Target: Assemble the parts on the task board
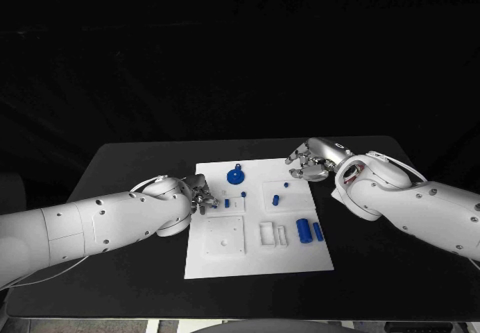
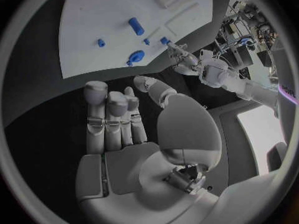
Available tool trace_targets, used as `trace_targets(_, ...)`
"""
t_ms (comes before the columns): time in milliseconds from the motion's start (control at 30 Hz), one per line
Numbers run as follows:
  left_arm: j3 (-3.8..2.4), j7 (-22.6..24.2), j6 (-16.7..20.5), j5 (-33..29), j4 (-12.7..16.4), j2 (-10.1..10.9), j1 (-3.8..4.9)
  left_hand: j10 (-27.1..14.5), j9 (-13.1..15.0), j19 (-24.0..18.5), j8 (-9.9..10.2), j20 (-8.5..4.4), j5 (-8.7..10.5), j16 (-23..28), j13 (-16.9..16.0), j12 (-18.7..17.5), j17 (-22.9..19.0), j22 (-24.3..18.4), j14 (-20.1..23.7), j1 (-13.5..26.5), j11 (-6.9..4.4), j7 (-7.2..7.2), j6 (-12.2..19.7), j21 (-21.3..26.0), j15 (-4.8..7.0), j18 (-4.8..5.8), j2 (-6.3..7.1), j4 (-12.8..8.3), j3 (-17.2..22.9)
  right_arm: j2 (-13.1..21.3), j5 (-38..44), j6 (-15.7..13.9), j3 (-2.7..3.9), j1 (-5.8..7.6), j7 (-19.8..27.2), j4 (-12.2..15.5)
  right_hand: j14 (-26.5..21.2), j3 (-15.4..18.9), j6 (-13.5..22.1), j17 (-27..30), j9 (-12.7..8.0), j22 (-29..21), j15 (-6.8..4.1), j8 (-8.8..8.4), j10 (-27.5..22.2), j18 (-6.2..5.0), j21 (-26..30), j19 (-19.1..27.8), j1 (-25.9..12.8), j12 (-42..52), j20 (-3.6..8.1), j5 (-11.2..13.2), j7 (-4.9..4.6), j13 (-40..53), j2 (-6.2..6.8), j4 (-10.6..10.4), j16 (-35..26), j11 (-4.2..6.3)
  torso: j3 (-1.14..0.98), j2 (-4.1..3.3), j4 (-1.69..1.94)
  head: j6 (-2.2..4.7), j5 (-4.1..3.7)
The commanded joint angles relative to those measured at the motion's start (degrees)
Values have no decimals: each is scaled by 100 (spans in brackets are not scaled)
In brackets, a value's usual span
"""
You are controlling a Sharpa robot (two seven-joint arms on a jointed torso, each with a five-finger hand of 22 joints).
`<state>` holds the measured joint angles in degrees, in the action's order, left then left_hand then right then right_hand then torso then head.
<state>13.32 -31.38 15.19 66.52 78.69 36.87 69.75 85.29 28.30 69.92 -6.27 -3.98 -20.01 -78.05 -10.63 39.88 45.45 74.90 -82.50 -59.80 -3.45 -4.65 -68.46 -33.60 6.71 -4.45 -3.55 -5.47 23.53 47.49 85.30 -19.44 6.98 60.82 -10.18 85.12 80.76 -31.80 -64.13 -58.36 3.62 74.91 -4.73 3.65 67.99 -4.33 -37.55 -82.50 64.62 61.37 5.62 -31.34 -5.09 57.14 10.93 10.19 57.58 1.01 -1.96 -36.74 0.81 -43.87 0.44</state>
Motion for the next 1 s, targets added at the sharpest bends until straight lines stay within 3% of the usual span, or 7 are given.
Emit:
trace_targets(33, 53, -94, -353, -38, 8, -27, -72, 156, 0, -1, -21, 25, 33, 33, 5, -8, -2, 112, 9, -39, -142, 799, -1772, -15, 9, -76, -36, 9, 17, -2, 11, 76, 4, -6, 44, 5, -36, -41, -43, 3, -6, 380, 15, -11, -43, -108, -10, 35, -45, -29, -2, -23, -8, -4, -10, 6, -30, -4, 0, -1, -2, -2, 2)
trace_targets(133, 53, -97, -346, -33, -3, -33, -73, 158, -1, 1, -19, 40, 76, 38, 7, -11, -10, 110, 9, -53, -143, 800, -1770, -12, 7, -83, -12, 6, -13, -2, 10, 78, 4, -6, 44, 5, -36, -41, -43, 3, -6, 380, 15, -11, -43, -108, -10, 35, -45, -29, -2, -23, -8, -4, -10, 6, -30, -4, 0, -1, -2, -2, 2)
trace_targets(233, 53, -104, -349, -24, -26, -40, -74, 158, -9, 4, -12, 100, 317, 49, 11, -18, -26, 109, 9, -138, -144, 798, -1768, 2, 3, -134, 12, 55, -132, -2, 9, 78, 4, -7, 45, 4, -36, -41, -43, 3, -6, 380, 15, -11, -43, -108, -10, 35, -45, -29, -2, -23, -8, -4, -10, 6, -30, -4, -2, -3, -1, 2, -4)
trace_targets(467, 53, -122, -408, -16, -49, -39, -75, 157, -16, 4, -11, 173, 462, 59, 10, -20, -43, 112, 9, -235, -137, 799, -1773, 11, -6, -202, 74, 89, -274, -1, 5, 83, 4, -8, 46, 1, -37, -33, -45, 4, -6, 379, 15, -11, -43, -108, -11, 38, -55, -30, -3, -28, -7, -2, -13, 9, -32, -4, 1, -1, 3, 5, -4)
trace_targets(667, 53, -136, -455, -15, -50, -29, -75, 156, -14, 10, -12, 225, 731, 61, 10, -13, -47, 111, 5, -272, -135, 806, -1772, 21, -12, -249, 168, 198, -480, -3, 4, 87, 4, -11, 47, -4, -37, -33, -45, 4, -6, 379, 15, -11, -43, -108, -11, 38, -55, -30, -3, -28, -7, -2, -13, 9, -32, -4, 3, -2, 4, 3, -2)
trace_targets(1000, 53, -135, -468, -14, -54, -25, -75, 156, -15, 14, -4, 236, 732, 61, 14, -17, -51, 112, 8, -205, -136, 812, -1773, 26, -10, -263, 321, 403, -629, -11, 4, 85, 4, -17, 49, -9, -37, -33, -45, 4, -6, 379, 15, -11, -43, -108, -11, 38, -55, -30, -3, -28, -7, -2, -13, 9, -32, -4, 1, -1, 2, 0, 6)
